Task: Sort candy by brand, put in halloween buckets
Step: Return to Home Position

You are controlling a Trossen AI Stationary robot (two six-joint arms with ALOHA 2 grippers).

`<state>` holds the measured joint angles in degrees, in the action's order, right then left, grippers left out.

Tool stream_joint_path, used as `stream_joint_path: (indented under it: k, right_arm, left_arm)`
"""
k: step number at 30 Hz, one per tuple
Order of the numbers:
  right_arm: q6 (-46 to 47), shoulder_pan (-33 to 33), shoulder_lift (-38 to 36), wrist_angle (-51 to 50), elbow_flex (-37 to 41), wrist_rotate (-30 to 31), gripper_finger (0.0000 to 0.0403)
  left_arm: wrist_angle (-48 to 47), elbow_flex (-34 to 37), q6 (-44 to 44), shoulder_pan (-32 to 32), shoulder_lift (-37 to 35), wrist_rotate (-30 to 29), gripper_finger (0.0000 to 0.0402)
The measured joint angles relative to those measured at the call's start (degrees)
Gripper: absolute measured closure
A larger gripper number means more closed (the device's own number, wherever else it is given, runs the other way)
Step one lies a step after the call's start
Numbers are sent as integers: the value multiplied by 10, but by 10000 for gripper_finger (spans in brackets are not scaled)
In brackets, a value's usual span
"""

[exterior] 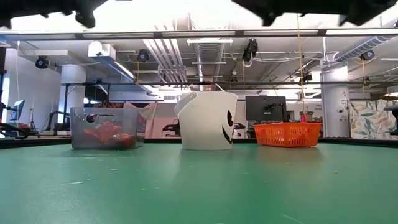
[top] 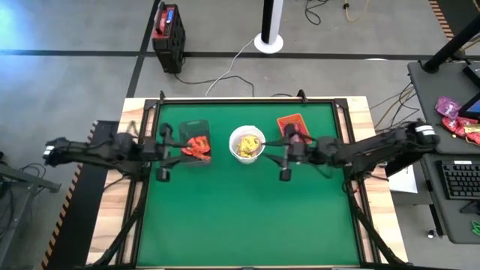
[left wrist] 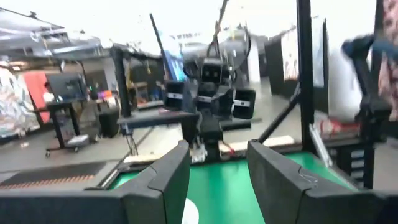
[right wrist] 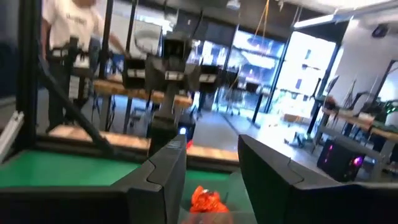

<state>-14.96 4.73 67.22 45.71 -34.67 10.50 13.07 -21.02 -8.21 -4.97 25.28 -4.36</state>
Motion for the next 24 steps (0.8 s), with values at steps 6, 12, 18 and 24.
stream_joint_path:
  k: [6,12,18,24]
  right_arm:
    - [7,0,-140,-4,100,0,291]
    - [31,1,-273,-3,212,-6,319]
    - [45,3,-378,69,334,-31,342]
    - [54,4,-420,-3,339,-44,356]
  left_arm:
    - [-40,73,4,0,-182,-10,257]
    - [-38,137,1,0,-244,-46,257]
    - [30,202,15,0,-232,-51,257]
    - [-29,204,-11,1,-233,-57,257]
